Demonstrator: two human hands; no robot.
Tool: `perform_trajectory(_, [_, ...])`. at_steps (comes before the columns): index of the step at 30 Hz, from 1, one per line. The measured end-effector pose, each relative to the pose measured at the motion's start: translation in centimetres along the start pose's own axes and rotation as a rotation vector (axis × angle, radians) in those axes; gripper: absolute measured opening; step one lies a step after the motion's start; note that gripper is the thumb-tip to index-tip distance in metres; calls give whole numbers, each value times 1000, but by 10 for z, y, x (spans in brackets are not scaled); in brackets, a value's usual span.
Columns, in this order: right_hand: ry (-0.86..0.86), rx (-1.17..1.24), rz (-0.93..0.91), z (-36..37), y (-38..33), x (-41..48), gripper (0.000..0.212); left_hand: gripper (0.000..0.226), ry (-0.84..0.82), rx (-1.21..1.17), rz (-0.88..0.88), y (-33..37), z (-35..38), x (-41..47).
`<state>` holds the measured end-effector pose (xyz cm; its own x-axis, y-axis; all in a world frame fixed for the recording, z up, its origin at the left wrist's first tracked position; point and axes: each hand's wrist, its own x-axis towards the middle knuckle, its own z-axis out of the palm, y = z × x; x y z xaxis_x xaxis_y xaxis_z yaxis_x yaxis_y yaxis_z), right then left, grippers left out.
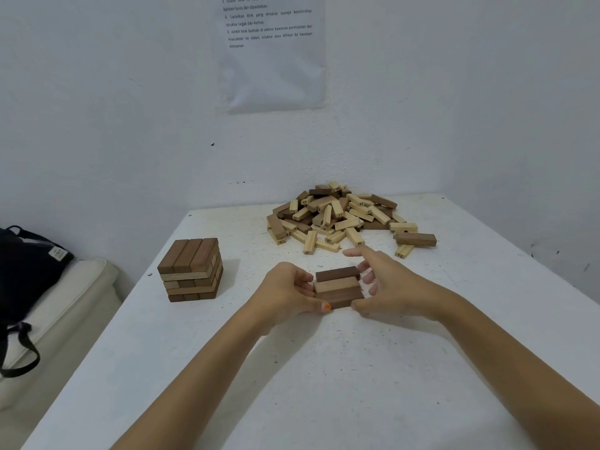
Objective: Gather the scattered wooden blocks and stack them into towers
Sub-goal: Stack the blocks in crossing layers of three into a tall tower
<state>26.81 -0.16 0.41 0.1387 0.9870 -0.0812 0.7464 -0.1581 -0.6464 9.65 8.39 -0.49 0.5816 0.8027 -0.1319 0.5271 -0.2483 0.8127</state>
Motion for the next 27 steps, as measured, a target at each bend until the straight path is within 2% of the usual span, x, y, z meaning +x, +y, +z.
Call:
perform_trajectory(5, [13, 116, 12, 2, -1, 0, 79, 58, 73, -20, 40, -1, 5, 3])
perform_trajectory(9, [56, 66, 8, 4, -3, 0, 76, 53, 112, -24, 71, -2, 10, 3])
perform_trajectory(13, [89, 52, 7, 6, -2, 2, 77, 58, 137, -39, 91, -4, 12, 4])
perform_trajectory(16, [98, 44, -8, 7, -2, 2, 76, 50, 126, -42, 109, -3, 13, 4])
perform_trajectory(27, [132, 0, -6, 11, 0, 4, 74, 54, 131, -34, 130, -7, 13, 7])
